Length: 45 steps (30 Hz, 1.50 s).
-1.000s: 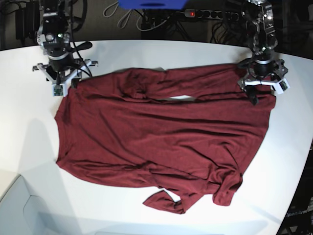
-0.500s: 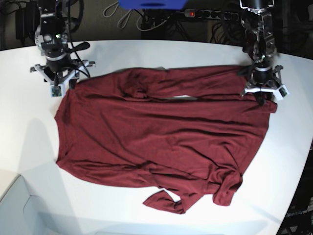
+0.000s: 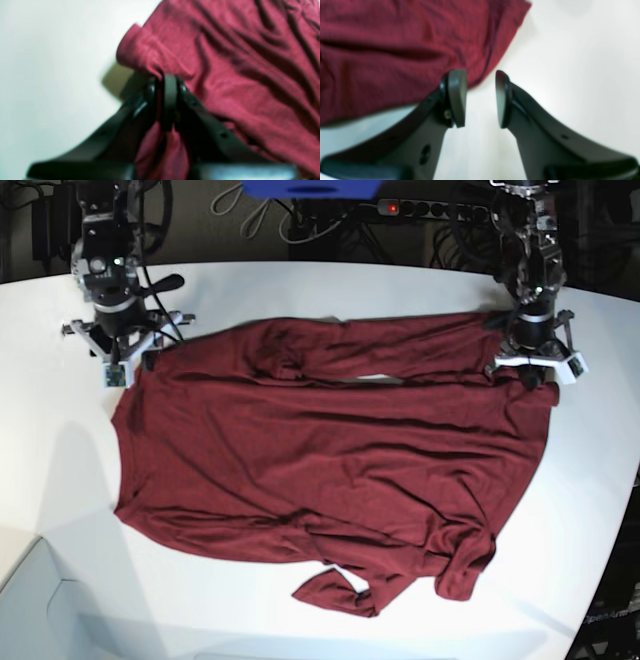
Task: Layout the t-shirt on the table in an organized manner, then fold the t-shirt properly
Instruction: 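Grasp the shirt's shoulder corners with both grippers, then lift the shirt by its shoulders with both grippers high above the table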
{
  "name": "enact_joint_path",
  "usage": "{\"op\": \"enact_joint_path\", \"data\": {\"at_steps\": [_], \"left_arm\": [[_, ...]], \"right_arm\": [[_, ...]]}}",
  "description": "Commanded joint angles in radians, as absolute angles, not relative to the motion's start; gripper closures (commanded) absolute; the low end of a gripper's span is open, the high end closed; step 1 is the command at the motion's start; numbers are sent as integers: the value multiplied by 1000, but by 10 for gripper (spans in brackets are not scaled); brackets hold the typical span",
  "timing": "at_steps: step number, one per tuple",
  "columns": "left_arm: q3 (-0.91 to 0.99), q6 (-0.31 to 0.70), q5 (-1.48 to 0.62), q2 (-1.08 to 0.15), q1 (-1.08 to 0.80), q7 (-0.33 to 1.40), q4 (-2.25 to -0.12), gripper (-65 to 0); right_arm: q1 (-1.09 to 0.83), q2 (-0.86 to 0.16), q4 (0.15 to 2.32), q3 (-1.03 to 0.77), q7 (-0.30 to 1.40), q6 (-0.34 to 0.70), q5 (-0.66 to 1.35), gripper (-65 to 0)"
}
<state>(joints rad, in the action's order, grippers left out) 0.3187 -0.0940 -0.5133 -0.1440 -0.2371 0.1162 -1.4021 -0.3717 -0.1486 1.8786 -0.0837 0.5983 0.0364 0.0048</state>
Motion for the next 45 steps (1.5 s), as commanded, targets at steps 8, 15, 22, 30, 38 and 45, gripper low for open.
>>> {"op": "enact_joint_path", "data": {"at_steps": [8,15,22,30,38,45], "left_arm": [[323,-90,-510,-162,-228,91,-1423,-1],[325,-90,-510,-162,-228,91,-1422,-1],[326,-90,-510,-162,-242,91,-1423,-1],[326,-96,-512,-162,-243,93,-1448,-1],[326,-97,-518,-162,-289,93,-1646,-1],[328,-99,-516,-162,-335,93,-1810,-1]], "right_arm": [[-338,-151,1859,-62,584,36,2,-523],[-285,-148,1727,-5,576,36,5,-524],[-271,-148,1658,4,575,36,5,-481],[-277,-148,1643,-4,576,36,5,0],[-364,-156,1899,-4,575,36,5,0],[-390,-156,2034,-27,573,36,2,0]]}}
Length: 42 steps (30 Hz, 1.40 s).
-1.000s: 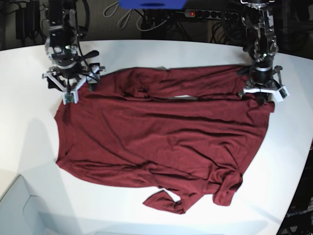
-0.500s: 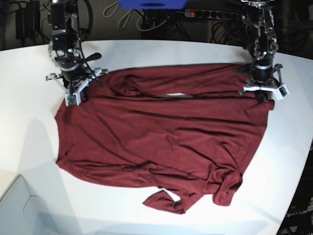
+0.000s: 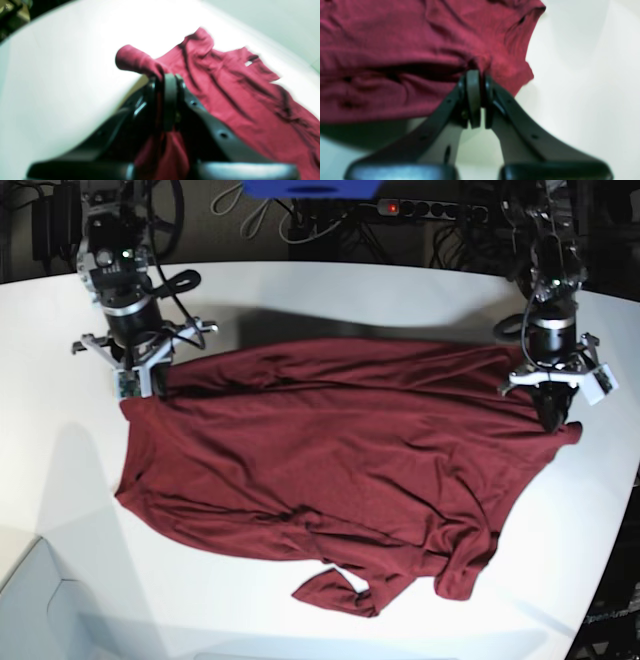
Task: Layout the t-shirt on the table in an organized manner, then fold the t-shirt properly
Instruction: 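Lift the shirt by its shoulders with both grippers high above the table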
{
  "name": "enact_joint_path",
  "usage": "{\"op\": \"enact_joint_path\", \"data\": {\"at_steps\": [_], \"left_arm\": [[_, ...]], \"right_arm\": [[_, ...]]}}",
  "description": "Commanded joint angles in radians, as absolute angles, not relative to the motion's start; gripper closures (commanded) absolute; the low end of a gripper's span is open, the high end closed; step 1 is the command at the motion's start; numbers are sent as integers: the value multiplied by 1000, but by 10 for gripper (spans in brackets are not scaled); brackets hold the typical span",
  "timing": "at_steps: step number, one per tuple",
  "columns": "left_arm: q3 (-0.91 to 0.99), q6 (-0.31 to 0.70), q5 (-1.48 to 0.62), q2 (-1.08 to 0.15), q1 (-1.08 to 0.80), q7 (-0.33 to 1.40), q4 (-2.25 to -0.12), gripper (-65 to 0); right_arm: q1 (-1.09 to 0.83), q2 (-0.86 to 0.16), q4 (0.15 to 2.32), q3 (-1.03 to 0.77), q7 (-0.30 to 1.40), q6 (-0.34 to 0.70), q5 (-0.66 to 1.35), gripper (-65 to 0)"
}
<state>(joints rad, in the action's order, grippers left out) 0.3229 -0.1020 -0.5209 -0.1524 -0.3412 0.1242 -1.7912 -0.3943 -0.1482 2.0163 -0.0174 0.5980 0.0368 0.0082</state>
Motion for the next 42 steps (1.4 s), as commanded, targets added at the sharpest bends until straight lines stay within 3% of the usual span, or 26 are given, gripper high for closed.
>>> {"op": "enact_joint_path", "data": {"at_steps": [1,6,12,23,29,42], "left_arm": [[338,-99,-515,-162,-340,93,-1833,-1],[421,-99,-518,-162,-348,110,-1906,-1],[519,-90,-519,-154,-294,257,-2002,-1],[547,-97,-519,-196,-140,280,-2020,-1],[552,-97,-509,-232,-8,283,-2015,-1],[544,-91,-509,-280,361,476,-1959,-1]], "right_arm": [[-387,-156,2034,-45,573,36,2,0],[-392,-151,2035,-97,475,36,4,0],[-395,-148,2040,-145,308,36,4,0],[-349,-148,2038,-217,-162,36,2,0],[-243,-136,2038,-242,-182,36,-1,0],[76,-142,2034,-277,-180,56,-1,0]]}}
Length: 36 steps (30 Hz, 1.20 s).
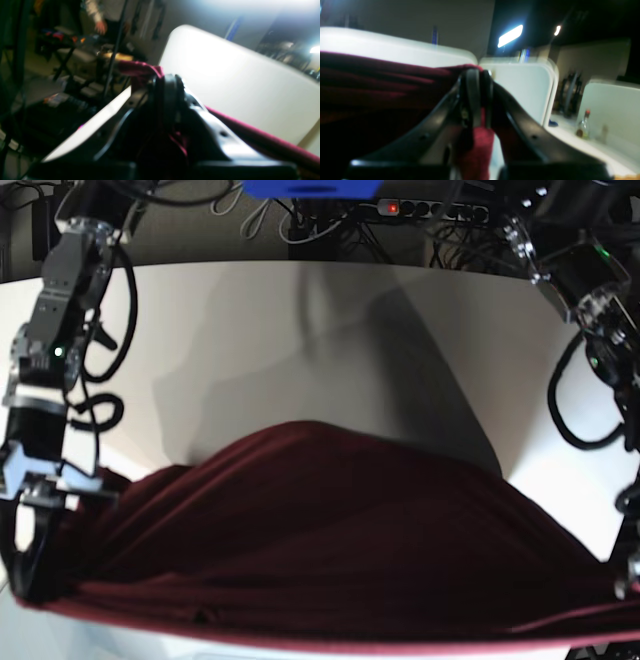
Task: Layout the t-shirt on the table in an organized manner, then fold the t-shirt properly
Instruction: 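Lift the shirt by its shoulders with both grippers high above the table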
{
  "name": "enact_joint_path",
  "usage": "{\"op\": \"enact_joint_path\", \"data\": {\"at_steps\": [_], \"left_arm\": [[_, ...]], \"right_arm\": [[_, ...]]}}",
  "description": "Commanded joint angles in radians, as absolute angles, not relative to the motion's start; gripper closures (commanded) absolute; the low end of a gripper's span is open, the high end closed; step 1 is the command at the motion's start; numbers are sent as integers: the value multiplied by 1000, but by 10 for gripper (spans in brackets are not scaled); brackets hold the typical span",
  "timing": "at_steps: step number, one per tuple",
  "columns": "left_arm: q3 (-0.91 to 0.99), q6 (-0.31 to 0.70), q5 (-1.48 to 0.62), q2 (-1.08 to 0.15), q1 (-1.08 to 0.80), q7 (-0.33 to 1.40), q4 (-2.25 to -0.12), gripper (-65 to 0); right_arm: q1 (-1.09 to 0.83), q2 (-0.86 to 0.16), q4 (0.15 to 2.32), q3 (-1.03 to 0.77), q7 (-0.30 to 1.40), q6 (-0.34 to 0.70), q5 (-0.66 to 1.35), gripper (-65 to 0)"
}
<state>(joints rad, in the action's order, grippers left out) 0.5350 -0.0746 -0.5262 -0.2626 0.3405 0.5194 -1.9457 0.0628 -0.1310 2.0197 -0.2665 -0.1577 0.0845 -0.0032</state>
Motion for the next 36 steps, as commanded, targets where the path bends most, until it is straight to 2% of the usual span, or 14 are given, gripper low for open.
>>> {"op": "enact_joint_path", "data": {"at_steps": [1,5,12,23,29,36], "left_arm": [[542,-90,-509,-280,386,476,-1959,-1],[522,-90,-509,-280,475,476,-1963,-1],[496,-91,-509,-295,588,476,-1992,-1],[443,-97,-509,-394,796,475,-1997,-1],[441,-97,-512,-427,874,475,-1997,-1],[443,-97,-518,-435,875,469,-1997,-1]], "right_arm": [[107,-147,2034,-277,-180,76,-1,0],[225,-145,2029,-272,-180,120,-1,0],[426,-143,2029,-275,-182,120,-1,0],[719,-147,2022,-271,-180,120,-1,0],[786,-145,2028,-271,-189,120,-1,0],[811,-147,2032,-272,-193,117,-1,0]]}}
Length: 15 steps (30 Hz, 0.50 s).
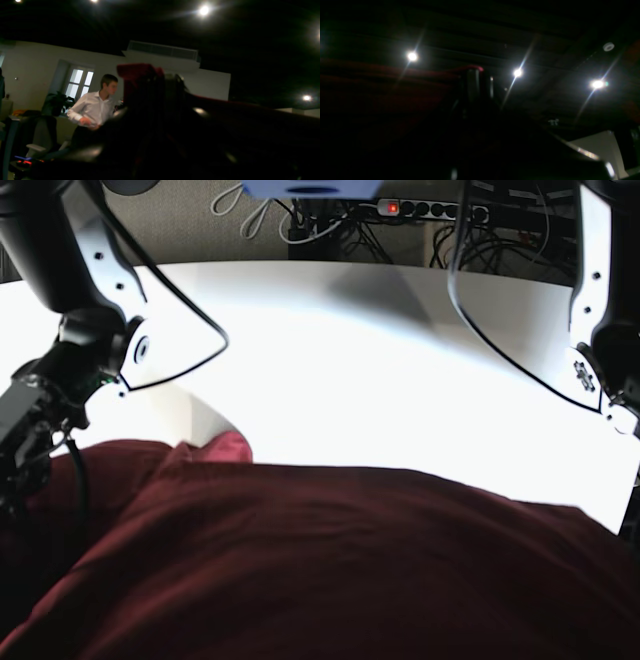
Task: Layout the t-shirt on the table in an organized manner, then fold the t-shirt properly
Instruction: 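Lift the shirt by its shoulders with both grippers high above the table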
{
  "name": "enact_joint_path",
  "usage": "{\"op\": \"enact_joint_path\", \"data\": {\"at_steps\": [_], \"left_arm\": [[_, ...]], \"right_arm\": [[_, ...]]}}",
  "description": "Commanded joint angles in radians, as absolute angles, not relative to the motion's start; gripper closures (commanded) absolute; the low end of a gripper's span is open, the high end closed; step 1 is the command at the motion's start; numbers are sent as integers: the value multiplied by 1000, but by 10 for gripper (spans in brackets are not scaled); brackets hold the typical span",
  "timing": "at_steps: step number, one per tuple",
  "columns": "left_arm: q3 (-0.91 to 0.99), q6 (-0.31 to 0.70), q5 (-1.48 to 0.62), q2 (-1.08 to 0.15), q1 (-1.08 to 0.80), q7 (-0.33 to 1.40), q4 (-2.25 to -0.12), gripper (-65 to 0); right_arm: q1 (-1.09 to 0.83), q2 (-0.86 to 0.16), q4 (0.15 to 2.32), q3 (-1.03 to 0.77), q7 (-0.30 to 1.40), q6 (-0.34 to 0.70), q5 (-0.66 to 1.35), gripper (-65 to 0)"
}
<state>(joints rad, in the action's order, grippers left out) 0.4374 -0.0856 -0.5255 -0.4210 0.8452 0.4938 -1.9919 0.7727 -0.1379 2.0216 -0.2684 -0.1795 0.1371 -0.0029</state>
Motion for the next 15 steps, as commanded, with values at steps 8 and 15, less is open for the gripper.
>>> {"op": "enact_joint_path", "data": {"at_steps": [8,15], "left_arm": [[446,-97,-518,-432,877,466,-1995,-1],[461,-97,-516,-444,883,464,-1998,-1]], "right_arm": [[960,-147,2032,-262,-186,117,-1,0],[1072,-147,2028,-176,-180,117,-2,0]]}}
